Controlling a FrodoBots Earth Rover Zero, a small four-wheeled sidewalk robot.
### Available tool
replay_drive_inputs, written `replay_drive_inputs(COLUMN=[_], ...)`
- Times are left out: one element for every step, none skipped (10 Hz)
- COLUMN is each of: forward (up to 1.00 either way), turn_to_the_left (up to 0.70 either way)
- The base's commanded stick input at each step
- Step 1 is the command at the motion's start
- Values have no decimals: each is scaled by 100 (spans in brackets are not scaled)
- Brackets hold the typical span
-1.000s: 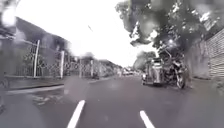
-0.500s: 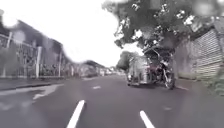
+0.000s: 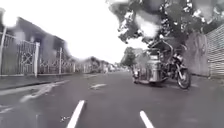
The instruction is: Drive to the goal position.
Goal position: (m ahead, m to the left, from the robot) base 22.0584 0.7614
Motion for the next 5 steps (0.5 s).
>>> replay_drive_inputs(forward=[100,100,100,100,100], turn_to_the_left=[14,2,4,0,4])
